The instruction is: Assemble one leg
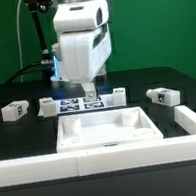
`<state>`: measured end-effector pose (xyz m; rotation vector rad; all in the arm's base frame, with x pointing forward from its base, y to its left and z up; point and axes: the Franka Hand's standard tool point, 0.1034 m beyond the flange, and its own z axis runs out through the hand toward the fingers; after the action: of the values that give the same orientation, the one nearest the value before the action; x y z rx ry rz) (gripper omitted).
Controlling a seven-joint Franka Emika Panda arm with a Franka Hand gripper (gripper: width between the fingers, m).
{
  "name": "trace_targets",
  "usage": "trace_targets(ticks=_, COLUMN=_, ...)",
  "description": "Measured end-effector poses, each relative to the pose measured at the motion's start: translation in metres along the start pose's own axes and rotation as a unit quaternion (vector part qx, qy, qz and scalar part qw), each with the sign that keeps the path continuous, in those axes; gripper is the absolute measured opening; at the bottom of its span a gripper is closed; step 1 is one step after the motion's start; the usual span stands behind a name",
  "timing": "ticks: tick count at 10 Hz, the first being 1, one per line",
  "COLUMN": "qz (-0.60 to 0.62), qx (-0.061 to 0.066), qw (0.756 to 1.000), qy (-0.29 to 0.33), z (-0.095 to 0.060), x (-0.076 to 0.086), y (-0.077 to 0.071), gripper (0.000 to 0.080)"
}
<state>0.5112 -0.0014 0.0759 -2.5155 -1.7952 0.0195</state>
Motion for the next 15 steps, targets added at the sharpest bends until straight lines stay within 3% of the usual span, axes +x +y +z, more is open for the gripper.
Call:
trace_targets(ticks=4, qz=-0.003, qx=0.002, qw=1.000, qy=-0.001, z=0.000, x=-0.001, y=0.000, gripper=0.0650)
trace_targets(ticks=6, qz=-0.043, qx=-0.010, qw=0.999, qy=0.004, z=0.010, x=-0.009, y=-0.007, gripper=0.0650)
trace_targets(ticks=9, qz=-0.074, qx=-0.045, qw=0.996, qy=0.013, z=0.030, x=-0.010, y=-0.014, gripper=0.0650)
trace_targets(ticks=11, qz=-0.061, qx=-0.037, qw=0.997, qy=0.012, z=0.045, x=0.000, y=-0.024, gripper=0.0650)
trace_targets(ticks=13, qz=-0.057, qx=-0.038, qw=0.998, qy=0.012, z=0.044, x=-0.004, y=-0.021, gripper=0.0650)
trace_targets(ticks=15, qz=-0.078, qx=-0.048, qw=0.996, qy=0.013, z=0.057, x=0.002, y=-0.025, gripper=0.0650)
